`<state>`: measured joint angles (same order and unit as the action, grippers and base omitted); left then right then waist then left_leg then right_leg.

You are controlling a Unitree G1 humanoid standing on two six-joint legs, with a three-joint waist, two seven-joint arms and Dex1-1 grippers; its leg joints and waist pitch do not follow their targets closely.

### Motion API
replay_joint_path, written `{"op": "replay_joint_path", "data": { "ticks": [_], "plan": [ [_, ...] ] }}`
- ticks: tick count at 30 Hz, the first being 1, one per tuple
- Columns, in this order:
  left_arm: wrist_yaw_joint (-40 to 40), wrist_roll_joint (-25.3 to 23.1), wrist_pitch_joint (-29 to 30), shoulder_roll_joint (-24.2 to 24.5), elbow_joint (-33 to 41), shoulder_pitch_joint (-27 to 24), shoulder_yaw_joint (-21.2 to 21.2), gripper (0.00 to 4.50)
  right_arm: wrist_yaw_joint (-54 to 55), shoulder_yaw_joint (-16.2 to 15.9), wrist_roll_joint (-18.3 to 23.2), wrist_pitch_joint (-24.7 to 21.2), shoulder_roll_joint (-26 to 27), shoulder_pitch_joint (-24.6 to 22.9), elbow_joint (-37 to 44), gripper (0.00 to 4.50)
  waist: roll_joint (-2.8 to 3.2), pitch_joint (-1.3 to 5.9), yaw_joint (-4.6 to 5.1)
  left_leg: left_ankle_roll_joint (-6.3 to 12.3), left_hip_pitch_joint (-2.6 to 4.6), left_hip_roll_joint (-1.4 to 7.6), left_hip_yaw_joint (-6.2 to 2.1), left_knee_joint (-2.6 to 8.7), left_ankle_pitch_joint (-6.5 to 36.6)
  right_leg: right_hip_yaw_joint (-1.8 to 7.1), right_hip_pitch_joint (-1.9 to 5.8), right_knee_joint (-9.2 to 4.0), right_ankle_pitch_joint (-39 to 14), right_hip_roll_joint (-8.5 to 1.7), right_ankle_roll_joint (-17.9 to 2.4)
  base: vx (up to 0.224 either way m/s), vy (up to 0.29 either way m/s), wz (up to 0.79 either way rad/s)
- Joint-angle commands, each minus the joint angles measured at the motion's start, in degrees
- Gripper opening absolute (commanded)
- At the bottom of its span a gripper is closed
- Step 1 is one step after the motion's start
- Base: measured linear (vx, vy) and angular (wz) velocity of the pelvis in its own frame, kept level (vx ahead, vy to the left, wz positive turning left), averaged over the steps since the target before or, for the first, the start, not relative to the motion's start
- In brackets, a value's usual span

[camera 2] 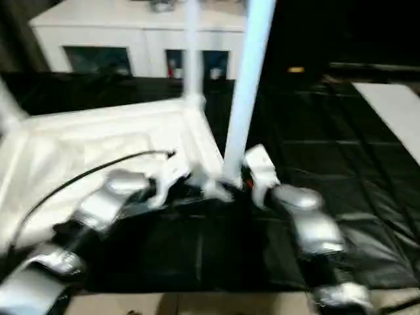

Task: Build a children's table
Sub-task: Rotate leg to tighten

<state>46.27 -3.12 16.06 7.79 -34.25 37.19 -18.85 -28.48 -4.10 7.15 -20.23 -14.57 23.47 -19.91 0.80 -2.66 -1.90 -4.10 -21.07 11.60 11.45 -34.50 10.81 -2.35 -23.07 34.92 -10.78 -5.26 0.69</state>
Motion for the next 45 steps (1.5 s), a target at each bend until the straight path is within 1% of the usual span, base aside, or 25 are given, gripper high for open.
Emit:
{"op": "replay_joint_path", "data": {
  "ticks": [1,3,5,6,7,8,11,14,18,21,22,23,24,25,29,30,31,32,33,35,36,37,38,43,45],
  "plan": [
    [-4.3,0.1,1.9,-1.7,-1.2,1.8,1.0,0.0,8.8,2.7,0.4,-2.4,3.4,0.9,-3.0,2.61,-0.59,3.41,0.03,-0.36,0.37,0.85,-1.11,4.66,14.9,1.55,2.16,-5.06,-17.9,-2.22,-10.1,0.0,0.0,0.0],
    [-8.7,-1.1,2.9,-4.5,-3.9,3.4,0.6,0.0,19.6,5.0,0.0,-1.6,9.5,2.4,-5.2,2.61,-0.62,3.5,0.04,-0.33,0.47,0.79,-1.08,4.59,14.4,1.53,2.06,-5.08,-16.8,-2.21,-10.4,0.0,0.0,0.0],
    [-12.0,-1.7,2.8,-7.2,-6.5,4.7,0.5,0.0,25.4,4.7,-1.3,-0.4,14.4,3.7,-7.4,2.61,-0.4,3.49,0.12,-0.53,0.58,0.69,-0.94,4.53,13.5,1.6,1.87,-5.04,-15.2,-2.12,-10.8,0.0,0.0,0.0],
    [-12.9,-2.3,2.4,-8.0,-7.6,5.2,0.4,0.0,25.0,2.9,-2.6,0.3,15.8,4.3,-8.2,2.61,-0.38,3.52,0.28,-0.59,0.53,0.67,-0.92,4.55,13.4,1.64,1.86,-4.98,-14.8,-2.08,-10.9,0.0,0.0,0.0],
    [-13.6,-2.8,1.8,-8.6,-8.3,5.4,0.3,0.0,23.5,1.4,-3.1,1.6,17.0,4.7,-8.7,2.61,-0.51,3.54,0.02,-0.41,0.6,0.73,-0.96,4.58,13.3,1.56,2.08,-4.96,-13.9,-2.06,-10.9,0.0,0.0,0.0],
    [-13.3,-3.1,1.1,-8.7,-8.5,5.4,0.1,0.0,21.1,0.2,-2.9,3.3,17.9,4.6,-7.8,3.31,-0.39,3.45,-0.02,-0.06,0.44,0.77,-1.0,4.67,13.8,1.54,2.18,-4.97,-13.3,-2.1,-10.8,0.0,0.0,0.0],
    [-12.7,-3.4,0.7,-7.9,-7.8,4.8,-0.3,0.0,19.2,-0.8,-2.8,4.5,17.6,3.9,-4.9,3.31,-0.43,3.46,0.0,0.57,0.31,0.86,-1.03,4.76,13.6,1.56,2.41,-4.64,-10.7,-2.04,-11.2,0.0,0.0,0.0],
    [-11.1,-3.4,0.4,-6.2,-7.1,4.1,-0.7,0.0,17.6,-1.0,-3.1,4.4,15.1,3.3,-1.5,3.79,-0.61,3.39,-0.11,0.99,0.33,0.8,-0.93,4.75,14.1,1.62,2.49,-4.76,-11.6,-2.09,-11.0,0.0,0.0,0.0],
    [-8.4,-3.3,0.3,-4.6,-5.9,3.2,-0.9,0.0,13.7,-1.0,-3.4,2.8,10.5,2.6,2.0,3.8,-0.68,3.35,-0.15,1.31,0.23,0.86,-1.0,4.81,13.5,1.62,2.58,-4.85,-12.7,-2.19,-10.5,0.0,0.0,0.0],
    [-6.2,-3.4,0.1,-3.0,-4.6,2.3,-1.2,0.0,6.2,-1.8,-2.7,0.9,4.6,1.6,4.8,3.8,-0.52,3.3,-0.37,1.69,0.35,0.96,-0.97,4.7,13.3,1.62,2.75,-4.78,-11.7,-2.01,-10.9,0.0,0.0,0.0],
    [-3.4,-3.6,-1.6,-1.2,-3.5,1.4,-1.9,0.0,-2.9,-2.8,-1.3,0.1,-1.5,-0.1,7.8,3.8,-0.47,3.36,-0.57,2.23,0.31,1.08,-0.91,4.53,13.1,1.72,2.85,-4.65,-9.9,-2.08,-11.5,0.0,0.0,0.0],
    [-3.4,-3.6,-1.6,-1.2,-3.5,1.4,-1.9,0.0,-2.9,-2.8,-1.3,0.1,-1.5,-0.1,7.8,3.8,-0.45,3.39,-0.74,2.49,0.34,1.14,-0.96,4.56,13.0,1.69,2.9,-4.63,-9.4,-2.05,-11.7,0.0,0.0,0.0],
    [-1.4,-3.3,-1.1,0.0,-2.4,0.6,-2.2,0.0,-9.7,-4.1,-0.9,1.6,-6.2,-1.8,10.1,3.8,-0.32,3.44,-0.66,2.89,0.15,1.14,-0.9,4.45,12.7,1.7,2.97,-4.4,-7.6,-2.06,-12.3,0.0,0.0,0.0],
    [0.4,-3.0,-2.0,1.1,-1.5,-0.1,-2.5,0.0,-14.1,-4.8,-0.6,2.4,-9.7,-3.3,11.6,3.8,-0.52,3.33,-0.94,3.31,0.2,1.3,-0.96,4.45,12.7,1.67,3.1,-4.41,-7.0,-2.09,-12.7,0.0,0.0,0.0],
    [7.1,-1.5,-2.0,4.6,2.4,-2.0,-3.4,0.0,-23.4,-5.6,0.7,3.6,-17.1,-6.7,14.6,3.8,-0.56,3.26,-1.03,4.25,0.14,1.42,-0.93,4.45,13.4,1.66,2.97,-4.39,-8.4,-2.35,-13.9,0.0,0.0,0.0],
    [8.4,-1.1,-1.9,5.3,3.2,-2.4,-3.7,0.0,-24.2,-5.5,0.9,3.8,-17.7,-6.9,14.8,3.8,-0.63,3.19,-0.92,4.24,0.1,1.37,-0.89,4.49,13.7,1.67,2.9,-4.53,-9.4,-2.32,-13.8,0.0,0.0,0.0],
    [12.9,-0.4,-4.3,7.6,5.6,-3.6,-4.8,0.0,-25.6,-5.0,2.2,3.5,-18.4,-7.2,15.0,3.8,-0.58,3.1,-0.81,3.91,0.28,1.4,-0.88,4.53,14.8,1.65,2.66,-4.73,-11.8,-2.31,-13.8,0.0,0.0,0.0],
    [12.9,-0.4,-4.3,7.6,5.6,-3.6,-4.8,0.0,-25.6,-5.0,2.2,3.5,-18.4,-7.2,15.0,3.8,-0.47,3.06,-0.71,3.54,0.36,1.53,-0.99,4.69,15.7,1.68,2.56,-4.83,-13.7,-2.4,-13.6,0.0,0.0,0.0],
    [17.8,1.4,-4.9,9.3,8.4,-4.8,-5.6,0.0,-26.6,-5.0,3.1,3.3,-18.5,-7.2,15.3,3.8,-0.55,2.98,-0.61,3.33,0.46,1.57,-0.92,4.72,16.2,1.69,2.39,-4.92,-14.4,-2.31,-13.5,0.0,0.0,0.0],
    [23.9,3.3,-4.9,11.7,12.0,-6.2,-6.9,0.0,-28.7,-5.3,4.2,3.2,-18.7,-7.1,15.7,3.8,-0.31,2.95,-0.72,2.63,0.6,1.72,-0.95,4.91,16.7,1.81,2.15,-4.85,-15.1,-2.31,-13.5,0.0,0.0,0.0],
    [23.9,3.3,-4.9,11.7,12.0,-6.2,-6.9,0.0,-28.7,-5.3,4.2,3.2,-18.7,-7.1,15.7,3.8,-0.26,2.94,-0.8,2.41,0.6,1.78,-1.05,4.98,16.8,1.8,2.22,-4.79,-14.9,-2.38,-13.5,0.0,0.0,0.0],
    [24.9,3.0,-5.2,12.6,12.9,-6.2,-7.2,0.0,-30.6,-6.1,4.8,3.2,-18.7,-6.8,15.9,3.8,-0.19,3.02,-1.11,2.3,1.09,1.86,-0.88,4.89,17.2,1.85,1.83,-4.78,-14.3,-2.25,-13.7,0.0,0.0,0.0],
    [24.8,2.8,-5.5,12.7,12.8,-6.0,-7.3,0.0,-31.1,-6.3,4.9,3.3,-18.6,-6.7,15.8,3.8,-0.15,2.94,-1.34,2.16,1.1,1.92,-0.81,4.94,17.3,1.89,1.84,-4.71,-13.5,-2.2,-13.9,0.0,0.0,0.0],
    [24.0,2.4,-5.0,12.6,12.1,-5.0,-6.7,0.0,-34.0,-7.7,4.9,3.0,-19.3,-6.4,14.9,3.8,-0.45,3.07,-1.76,1.57,0.76,1.73,-0.81,4.95,15.7,1.93,2.25,-4.37,-12.2,-2.32,-13.5,0.0,0.0,0.0],
    [24.1,2.5,-5.0,12.6,12.0,-4.9,-6.6,0.0,-34.8,-8.1,4.6,3.1,-19.8,-6.4,14.6,3.45,-0.5,3.16,-1.81,2.03,0.67,1.64,-0.76,4.76,14.5,1.95,2.37,-4.26,-11.0,-2.39,-13.6,0.0,0.0,0.0]
  ]
}}
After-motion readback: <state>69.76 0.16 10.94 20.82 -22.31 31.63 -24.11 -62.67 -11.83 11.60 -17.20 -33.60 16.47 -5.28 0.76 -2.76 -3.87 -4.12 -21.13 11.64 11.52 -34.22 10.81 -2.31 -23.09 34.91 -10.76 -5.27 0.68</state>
